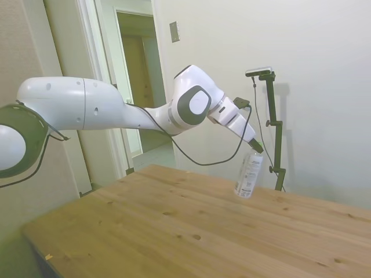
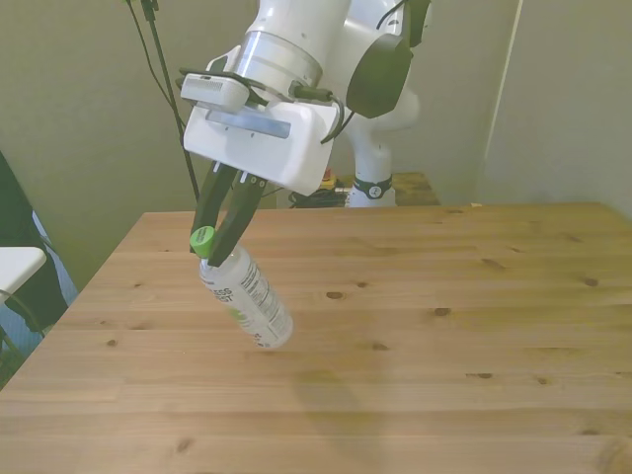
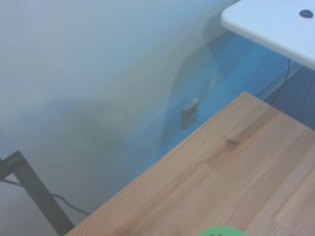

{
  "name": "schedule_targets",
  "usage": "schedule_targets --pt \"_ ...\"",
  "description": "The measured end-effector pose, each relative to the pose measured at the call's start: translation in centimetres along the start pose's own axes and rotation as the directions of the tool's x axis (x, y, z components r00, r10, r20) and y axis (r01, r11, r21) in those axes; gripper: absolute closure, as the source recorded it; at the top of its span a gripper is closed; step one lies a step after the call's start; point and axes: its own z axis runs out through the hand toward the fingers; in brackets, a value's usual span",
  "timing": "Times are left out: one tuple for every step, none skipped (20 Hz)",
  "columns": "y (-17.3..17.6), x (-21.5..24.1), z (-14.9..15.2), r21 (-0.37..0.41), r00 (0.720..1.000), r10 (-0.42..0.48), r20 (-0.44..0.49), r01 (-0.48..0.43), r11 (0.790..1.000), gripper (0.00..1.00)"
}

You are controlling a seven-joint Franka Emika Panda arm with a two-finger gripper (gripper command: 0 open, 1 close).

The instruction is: Stand the water bottle

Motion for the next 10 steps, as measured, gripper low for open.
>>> schedule_targets --pt "0.6 -0.5 -0.3 0.015 1.0 0.004 -0.011 -0.004 1.0 1.0" --pt "1.2 -1.1 -0.5 0.031 1.0 0.014 -0.021 -0.013 0.999 1.0" --pt "1.7 -1.8 -0.6 0.045 0.999 0.025 -0.029 -0.024 0.999 1.0" --pt "1.9 -2.4 -0.7 0.06 0.998 0.041 -0.041 -0.039 0.997 1.0" --pt "2.0 -2.9 -0.6 0.073 0.997 0.058 -0.054 -0.054 0.996 1.0" --pt "1.9 -3.4 -0.5 0.089 0.994 0.078 -0.07 -0.072 0.993 1.0" --pt "1.9 -3.9 -0.2 0.098 0.992 0.094 -0.086 -0.085 0.992 1.0" --pt "1.9 -4.5 0.1 0.103 0.989 0.104 -0.101 -0.094 0.99 1.0" --pt "1.8 -5.1 0.4 0.107 0.987 0.112 -0.117 -0.099 0.989 1.0" --pt "1.6 -5.7 0.8 0.114 0.984 0.118 -0.136 -0.103 0.988 1.0"
